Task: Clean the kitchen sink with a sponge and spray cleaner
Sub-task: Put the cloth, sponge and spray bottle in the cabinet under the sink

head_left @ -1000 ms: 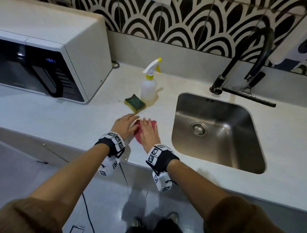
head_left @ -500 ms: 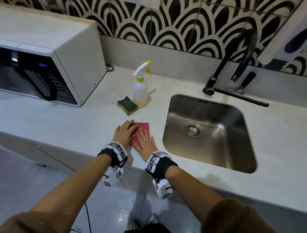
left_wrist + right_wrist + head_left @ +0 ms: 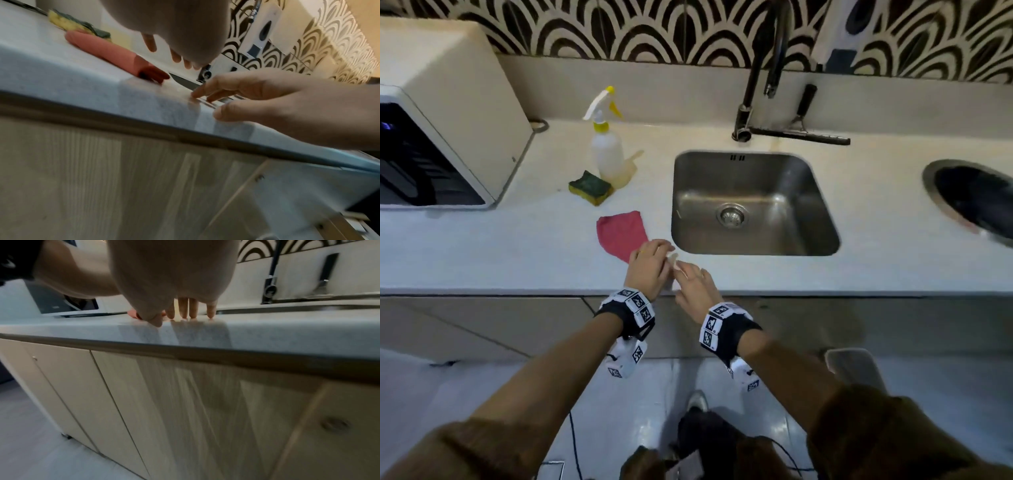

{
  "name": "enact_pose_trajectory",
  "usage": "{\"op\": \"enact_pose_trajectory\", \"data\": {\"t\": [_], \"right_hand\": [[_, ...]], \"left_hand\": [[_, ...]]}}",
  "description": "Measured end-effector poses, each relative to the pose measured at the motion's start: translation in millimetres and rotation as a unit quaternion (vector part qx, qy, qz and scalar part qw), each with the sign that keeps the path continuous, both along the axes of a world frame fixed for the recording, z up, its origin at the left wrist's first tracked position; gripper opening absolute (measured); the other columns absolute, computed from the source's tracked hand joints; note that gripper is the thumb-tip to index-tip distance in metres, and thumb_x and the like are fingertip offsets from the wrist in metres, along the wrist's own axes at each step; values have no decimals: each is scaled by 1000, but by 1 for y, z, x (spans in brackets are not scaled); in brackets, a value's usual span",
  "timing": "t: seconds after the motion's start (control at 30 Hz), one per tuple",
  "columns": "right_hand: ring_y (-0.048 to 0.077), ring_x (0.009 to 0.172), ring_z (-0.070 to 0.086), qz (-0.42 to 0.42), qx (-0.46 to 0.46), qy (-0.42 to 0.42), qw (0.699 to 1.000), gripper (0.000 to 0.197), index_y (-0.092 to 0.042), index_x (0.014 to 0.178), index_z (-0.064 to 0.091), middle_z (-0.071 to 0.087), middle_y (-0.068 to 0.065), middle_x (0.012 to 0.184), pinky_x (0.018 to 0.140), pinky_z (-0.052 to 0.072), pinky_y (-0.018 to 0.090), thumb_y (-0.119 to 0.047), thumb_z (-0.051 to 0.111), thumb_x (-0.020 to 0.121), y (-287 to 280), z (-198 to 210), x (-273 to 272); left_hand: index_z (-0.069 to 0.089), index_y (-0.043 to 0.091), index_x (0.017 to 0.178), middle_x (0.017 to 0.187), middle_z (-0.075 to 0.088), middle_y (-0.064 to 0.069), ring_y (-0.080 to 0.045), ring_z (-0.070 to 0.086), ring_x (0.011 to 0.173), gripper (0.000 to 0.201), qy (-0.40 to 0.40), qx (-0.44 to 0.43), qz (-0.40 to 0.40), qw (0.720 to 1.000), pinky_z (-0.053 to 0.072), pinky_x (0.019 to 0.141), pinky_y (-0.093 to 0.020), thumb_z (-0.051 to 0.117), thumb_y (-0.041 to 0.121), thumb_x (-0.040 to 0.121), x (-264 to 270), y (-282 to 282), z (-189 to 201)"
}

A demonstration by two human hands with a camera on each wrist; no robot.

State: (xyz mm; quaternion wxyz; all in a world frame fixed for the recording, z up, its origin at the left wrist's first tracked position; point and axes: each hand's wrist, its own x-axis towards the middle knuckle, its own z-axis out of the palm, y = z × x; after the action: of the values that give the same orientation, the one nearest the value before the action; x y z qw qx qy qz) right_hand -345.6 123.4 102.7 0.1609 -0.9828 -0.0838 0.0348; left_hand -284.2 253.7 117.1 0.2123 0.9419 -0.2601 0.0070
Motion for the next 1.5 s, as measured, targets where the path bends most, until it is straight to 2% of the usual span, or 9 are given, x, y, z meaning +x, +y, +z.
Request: {"op": "enact_pose_trajectory", "data": {"t": [0.17, 0.23, 0.33, 0.43, 0.57, 0.77, 0.97, 1.27, 1.5], "right_hand": [[28, 132, 36, -60, -19, -24, 998, 58, -8, 136, 41, 39, 12, 140, 114, 24, 37, -10, 54, 80, -23, -10, -73], [27, 131, 37, -82, -29, -21, 996, 58, -7, 136, 41, 41, 10, 139, 115, 23, 36, -9, 54, 79, -34, -13, -99], [26, 134, 32, -109, -45, 27, 993, 58, -7, 138, 36, 37, 9, 142, 116, 19, 36, -13, 54, 83, -51, -21, -126], [23, 139, 26, -162, -46, 67, 983, 61, -9, 141, 32, 31, 7, 147, 119, 14, 37, -17, 55, 85, -73, -27, -145], [22, 146, 10, -199, -55, 142, 968, 74, -7, 149, 11, 13, 6, 157, 120, 6, 41, -22, 53, 90, -105, -26, -155], [21, 148, 3, -172, -73, 171, 967, 80, -9, 150, 2, 3, 4, 159, 120, 2, 42, -26, 53, 92, -152, -24, -140], [21, 147, 8, -107, -70, 188, 974, 73, -10, 149, 10, 10, 3, 158, 120, -2, 43, -23, 53, 92, -190, -28, -111], [24, 147, 3, -94, -83, 185, 975, 77, -14, 150, 4, 3, 2, 159, 115, -8, 55, -24, 52, 91, -198, -43, -112], [28, 137, 23, -159, -21, 141, 977, 61, -18, 147, 22, 26, 6, 145, 115, 1, 61, -31, 35, 89, -186, -44, -129]], "left_hand": [[55, 18, 111, 117, 54, -1, -23, 47, 106, 35, -36, 36, -83, 995, 32, 83, -35, 36, 27, 84, -57, -18, -11], [54, 16, 111, 117, 54, -3, -25, 48, 104, 30, -25, 61, -141, 988, 36, 84, -37, 45, 19, 83, -79, -27, -16], [55, 14, 109, 116, 56, -4, -26, 54, 102, 33, 6, 67, -239, 969, 45, 84, -39, 41, 19, 80, -103, -42, -25], [49, 16, 124, 131, 49, -2, -21, 49, 116, 42, 48, 102, -281, 953, 41, 95, -37, 49, 11, 83, -121, -62, -35], [26, 20, 146, 153, 27, 2, -16, 28, 140, 65, 93, 143, -243, 955, 27, 111, -37, 52, 15, 86, -134, -93, -44], [3, 17, 152, 160, -1, 4, -18, 2, 148, 82, 116, 207, -178, 955, 14, 118, -41, 55, 27, 89, -135, -142, -56], [3, 14, 152, 159, 6, 0, -21, 9, 146, 79, 133, 223, -131, 957, 14, 117, -38, 51, 29, 90, -125, -186, -60], [7, 13, 150, 157, 10, -1, -21, 10, 146, 76, 157, 207, -45, 965, 5, 120, -42, 50, 27, 90, -132, -214, -75], [9, 15, 150, 154, 16, -1, -20, 21, 140, 77, 123, 211, -64, 968, 18, 117, -42, 52, 28, 87, -159, -205, -82]]}}
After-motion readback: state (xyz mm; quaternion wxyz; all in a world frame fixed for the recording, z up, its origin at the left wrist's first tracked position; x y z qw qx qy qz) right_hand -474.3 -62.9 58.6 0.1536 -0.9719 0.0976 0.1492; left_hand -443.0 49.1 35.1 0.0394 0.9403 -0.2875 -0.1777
